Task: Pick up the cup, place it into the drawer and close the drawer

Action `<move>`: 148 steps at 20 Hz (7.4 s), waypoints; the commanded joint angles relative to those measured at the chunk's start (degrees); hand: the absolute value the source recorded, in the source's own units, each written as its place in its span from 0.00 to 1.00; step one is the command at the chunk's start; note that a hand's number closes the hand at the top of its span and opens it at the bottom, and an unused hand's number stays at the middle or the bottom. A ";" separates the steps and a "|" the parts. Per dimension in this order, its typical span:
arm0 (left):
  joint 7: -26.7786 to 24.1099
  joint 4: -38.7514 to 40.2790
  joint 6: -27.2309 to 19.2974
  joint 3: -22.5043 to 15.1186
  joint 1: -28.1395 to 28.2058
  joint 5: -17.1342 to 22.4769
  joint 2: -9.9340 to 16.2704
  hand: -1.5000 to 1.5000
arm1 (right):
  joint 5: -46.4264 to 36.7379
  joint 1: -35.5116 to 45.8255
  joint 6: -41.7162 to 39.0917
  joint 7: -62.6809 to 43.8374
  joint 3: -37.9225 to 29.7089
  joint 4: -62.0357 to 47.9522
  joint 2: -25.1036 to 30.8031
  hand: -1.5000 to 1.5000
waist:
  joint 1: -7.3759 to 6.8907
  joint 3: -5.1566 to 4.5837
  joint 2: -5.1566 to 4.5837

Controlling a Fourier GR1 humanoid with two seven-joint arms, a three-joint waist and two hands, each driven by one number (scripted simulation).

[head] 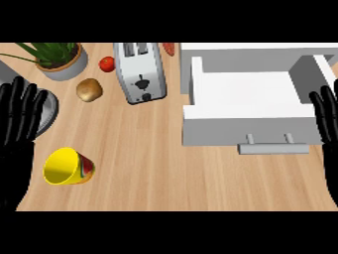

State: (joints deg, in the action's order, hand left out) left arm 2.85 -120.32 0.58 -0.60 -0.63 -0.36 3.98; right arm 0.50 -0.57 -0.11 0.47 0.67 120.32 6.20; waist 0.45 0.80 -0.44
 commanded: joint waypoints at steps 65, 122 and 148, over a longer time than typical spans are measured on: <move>-63.94 106.62 24.28 16.11 -20.85 -4.77 15.31 0.00 | 7.26 16.05 -9.84 -8.08 -6.95 -11.72 4.78 0.00 | 1.11 -1.10 -0.10; -24.45 73.91 -10.88 1.14 -61.30 7.96 -3.97 1.00 | 4.19 14.28 -10.49 -4.75 -8.15 -15.47 5.39 0.00 | 0.51 -0.78 0.46; -15.68 103.99 -15.32 -19.78 -73.57 18.84 -3.98 0.00 | 7.57 24.18 -13.22 -4.20 -7.14 -18.87 5.77 0.00 | 10.56 -0.67 -2.39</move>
State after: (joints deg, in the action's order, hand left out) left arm -12.35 -16.64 -15.00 -18.10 -75.66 17.16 0.00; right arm 7.80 21.77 -12.97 -4.13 -6.92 101.91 12.11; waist 9.67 0.14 -2.43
